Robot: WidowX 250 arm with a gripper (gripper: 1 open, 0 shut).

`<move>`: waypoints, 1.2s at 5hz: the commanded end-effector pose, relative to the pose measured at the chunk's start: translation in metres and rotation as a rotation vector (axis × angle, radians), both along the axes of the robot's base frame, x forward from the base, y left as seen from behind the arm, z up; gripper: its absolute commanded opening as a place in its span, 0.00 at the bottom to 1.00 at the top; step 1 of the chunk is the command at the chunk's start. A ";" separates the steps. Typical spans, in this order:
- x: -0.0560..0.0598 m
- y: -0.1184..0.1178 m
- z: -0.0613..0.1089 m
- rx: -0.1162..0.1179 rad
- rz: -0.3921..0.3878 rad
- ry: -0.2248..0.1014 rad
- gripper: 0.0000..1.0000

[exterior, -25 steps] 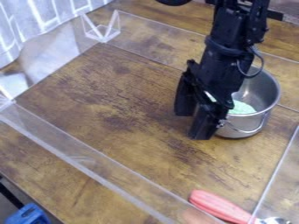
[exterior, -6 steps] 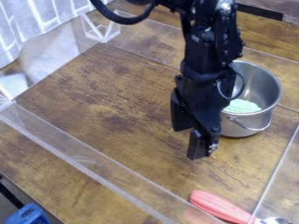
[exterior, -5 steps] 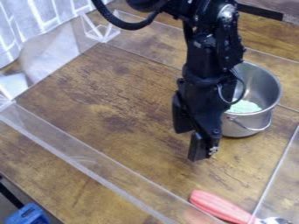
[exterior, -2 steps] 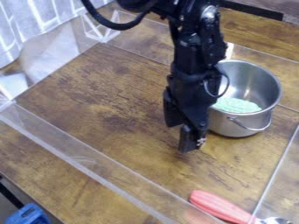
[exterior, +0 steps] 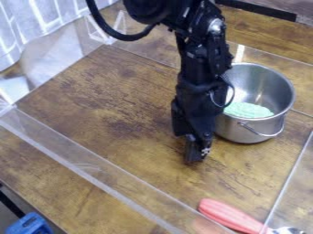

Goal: Move the pink spoon to the right side of the table

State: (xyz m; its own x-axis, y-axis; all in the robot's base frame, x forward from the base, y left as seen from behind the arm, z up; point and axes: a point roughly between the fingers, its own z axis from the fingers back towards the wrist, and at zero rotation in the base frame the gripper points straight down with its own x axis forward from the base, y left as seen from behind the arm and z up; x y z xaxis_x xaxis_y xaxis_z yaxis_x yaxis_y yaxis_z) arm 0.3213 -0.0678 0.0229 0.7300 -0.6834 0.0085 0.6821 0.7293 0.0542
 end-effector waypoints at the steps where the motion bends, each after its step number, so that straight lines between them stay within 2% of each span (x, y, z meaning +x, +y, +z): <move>1: 0.003 0.005 0.014 -0.008 0.055 -0.061 0.00; 2: 0.002 -0.001 0.019 -0.005 0.107 -0.065 0.00; 3: -0.002 -0.009 0.026 0.003 0.125 -0.076 1.00; 6: -0.015 -0.024 0.050 0.021 0.179 -0.105 1.00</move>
State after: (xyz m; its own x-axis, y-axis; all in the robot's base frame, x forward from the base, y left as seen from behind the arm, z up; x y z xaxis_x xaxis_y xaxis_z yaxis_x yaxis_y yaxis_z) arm 0.3123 -0.0862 0.0444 0.8484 -0.5293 -0.0126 0.5273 0.8428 0.1081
